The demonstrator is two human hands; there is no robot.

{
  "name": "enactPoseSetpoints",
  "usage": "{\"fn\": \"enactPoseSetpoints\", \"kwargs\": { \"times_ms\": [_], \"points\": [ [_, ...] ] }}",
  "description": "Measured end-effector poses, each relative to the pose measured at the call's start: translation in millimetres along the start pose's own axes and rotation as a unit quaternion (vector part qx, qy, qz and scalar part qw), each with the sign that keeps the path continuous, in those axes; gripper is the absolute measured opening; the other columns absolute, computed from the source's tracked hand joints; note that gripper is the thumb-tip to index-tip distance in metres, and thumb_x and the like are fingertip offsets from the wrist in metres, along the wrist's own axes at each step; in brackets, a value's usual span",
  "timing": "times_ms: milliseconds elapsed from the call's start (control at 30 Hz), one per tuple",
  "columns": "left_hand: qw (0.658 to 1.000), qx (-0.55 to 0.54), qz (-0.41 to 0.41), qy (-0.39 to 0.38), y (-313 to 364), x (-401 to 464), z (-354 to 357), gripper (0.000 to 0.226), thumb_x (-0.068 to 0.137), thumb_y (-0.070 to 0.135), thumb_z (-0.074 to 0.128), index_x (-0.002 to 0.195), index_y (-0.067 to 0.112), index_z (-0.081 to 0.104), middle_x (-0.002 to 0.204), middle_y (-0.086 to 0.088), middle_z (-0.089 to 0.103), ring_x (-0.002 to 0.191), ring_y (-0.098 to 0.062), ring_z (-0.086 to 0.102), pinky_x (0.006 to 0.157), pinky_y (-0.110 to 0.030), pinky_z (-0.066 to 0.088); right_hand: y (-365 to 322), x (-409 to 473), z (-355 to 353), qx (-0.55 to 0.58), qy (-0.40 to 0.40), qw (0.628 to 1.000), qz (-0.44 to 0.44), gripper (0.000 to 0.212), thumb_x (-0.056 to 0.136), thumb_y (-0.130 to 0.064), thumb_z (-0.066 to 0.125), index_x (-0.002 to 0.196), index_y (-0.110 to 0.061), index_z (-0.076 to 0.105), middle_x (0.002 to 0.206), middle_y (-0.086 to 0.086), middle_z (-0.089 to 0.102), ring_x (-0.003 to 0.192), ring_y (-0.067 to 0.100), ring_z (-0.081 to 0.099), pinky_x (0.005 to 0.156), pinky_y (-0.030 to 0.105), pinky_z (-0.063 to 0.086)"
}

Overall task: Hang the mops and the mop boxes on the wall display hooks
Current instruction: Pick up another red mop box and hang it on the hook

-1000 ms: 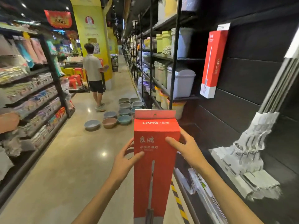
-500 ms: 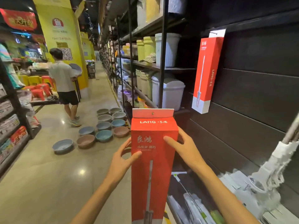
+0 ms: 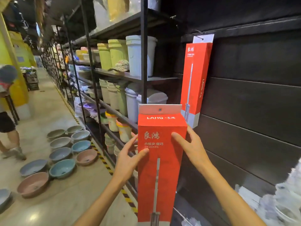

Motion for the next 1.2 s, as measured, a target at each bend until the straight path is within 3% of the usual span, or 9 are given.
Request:
{"fn": "enactPoseSetpoints", "kwargs": {
  "times_ms": [100, 233, 333, 433, 500, 700, 867, 967, 1200],
  "points": [
    [0.999, -0.023, 0.020, -0.028, -4, 62, -3, 0.065, 0.083, 0.046, 0.082, 0.143, 0.034, 0.059, 0.127, 0.021, 0.068, 0.114, 0.010, 0.064, 0.081, -0.006, 0.052, 4, 43, 11, -0.006, 0.051, 0.998, -0.022, 0.075, 0.092, -0.038, 0.076, 0.160, -0.033, 0.043, 0.147, -0.024, 0.059, 0.130, -0.011, 0.057, 0.102, 0.011, 0.049],
    [0.995, -0.046, 0.038, -0.083, -15, 135, 3, 0.061, 0.088, 0.042, 0.081, 0.144, 0.030, 0.060, 0.125, 0.015, 0.074, 0.115, -0.001, 0.068, 0.091, -0.020, 0.057, 19, 95, 12, -0.033, 0.101, 0.994, -0.035, 0.082, 0.091, -0.036, 0.078, 0.162, -0.038, 0.036, 0.146, -0.035, 0.051, 0.130, -0.022, 0.049, 0.097, -0.001, 0.040],
    [0.993, -0.044, 0.048, -0.102, -28, 188, 11, 0.059, 0.088, 0.050, 0.080, 0.142, 0.036, 0.061, 0.127, 0.017, 0.073, 0.120, -0.003, 0.067, 0.109, -0.043, 0.052, 31, 134, 7, -0.048, 0.115, 0.991, -0.042, 0.085, 0.089, -0.041, 0.079, 0.163, -0.038, 0.036, 0.154, -0.029, 0.049, 0.138, -0.015, 0.047, 0.102, 0.002, 0.040],
    [0.990, -0.047, 0.067, -0.116, -39, 237, 26, 0.069, 0.079, 0.069, 0.076, 0.139, 0.041, 0.061, 0.130, 0.019, 0.071, 0.125, -0.005, 0.064, 0.113, -0.050, 0.048, 41, 173, -1, -0.063, 0.128, 0.988, -0.062, 0.087, 0.089, -0.040, 0.079, 0.164, -0.037, 0.034, 0.155, -0.031, 0.049, 0.141, -0.010, 0.047, 0.112, 0.016, 0.041],
    [0.987, -0.057, 0.076, -0.127, -43, 267, 37, 0.075, 0.074, 0.076, 0.075, 0.139, 0.042, 0.061, 0.130, 0.018, 0.071, 0.125, -0.006, 0.064, 0.112, -0.049, 0.049, 48, 198, -8, -0.076, 0.129, 0.986, -0.068, 0.087, 0.090, -0.040, 0.079, 0.164, -0.038, 0.033, 0.153, -0.033, 0.050, 0.140, -0.007, 0.050, 0.114, 0.023, 0.042],
    [0.978, -0.066, 0.109, -0.165, -43, 359, 72, 0.070, 0.080, 0.070, 0.072, 0.141, 0.039, 0.059, 0.136, 0.018, 0.068, 0.129, -0.005, 0.061, 0.113, -0.048, 0.048, 56, 275, -33, -0.113, 0.149, 0.978, -0.090, 0.091, 0.089, -0.043, 0.080, 0.165, -0.039, 0.030, 0.153, -0.034, 0.049, 0.137, -0.010, 0.051, 0.107, 0.012, 0.046],
    [0.968, -0.091, 0.139, -0.189, -35, 420, 95, 0.072, 0.079, 0.069, 0.069, 0.141, 0.035, 0.058, 0.131, 0.021, 0.069, 0.125, -0.003, 0.064, 0.098, -0.019, 0.055, 47, 324, -45, -0.156, 0.183, 0.964, -0.111, 0.088, 0.091, -0.043, 0.078, 0.164, -0.041, 0.029, 0.159, -0.027, 0.046, 0.140, -0.007, 0.051, 0.120, 0.034, 0.043],
    [0.963, -0.105, 0.155, -0.196, -27, 455, 104, 0.077, 0.078, 0.073, 0.068, 0.143, 0.034, 0.056, 0.133, 0.017, 0.069, 0.125, -0.005, 0.064, 0.102, -0.027, 0.055, 38, 352, -51, -0.192, 0.194, 0.954, -0.122, 0.084, 0.088, -0.054, 0.078, 0.160, -0.045, 0.035, 0.156, -0.025, 0.049, 0.143, 0.004, 0.051, 0.119, 0.047, 0.045],
    [0.946, -0.149, 0.188, -0.218, -2, 523, 113, 0.063, 0.085, 0.069, 0.069, 0.137, 0.035, 0.060, 0.130, 0.012, 0.072, 0.124, -0.012, 0.067, 0.108, -0.051, 0.052, 1, 409, -54, -0.267, 0.203, 0.932, -0.142, 0.080, 0.089, -0.054, 0.075, 0.158, -0.043, 0.038, 0.150, -0.027, 0.053, 0.139, -0.002, 0.053, 0.113, 0.029, 0.048]
  ]
}}
Point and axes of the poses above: each hand's wrist, its own x-axis towards the middle knuckle, its own z-axis out of the palm, y = z × x, the point moved 4 cm from there along x, towards the middle knuckle
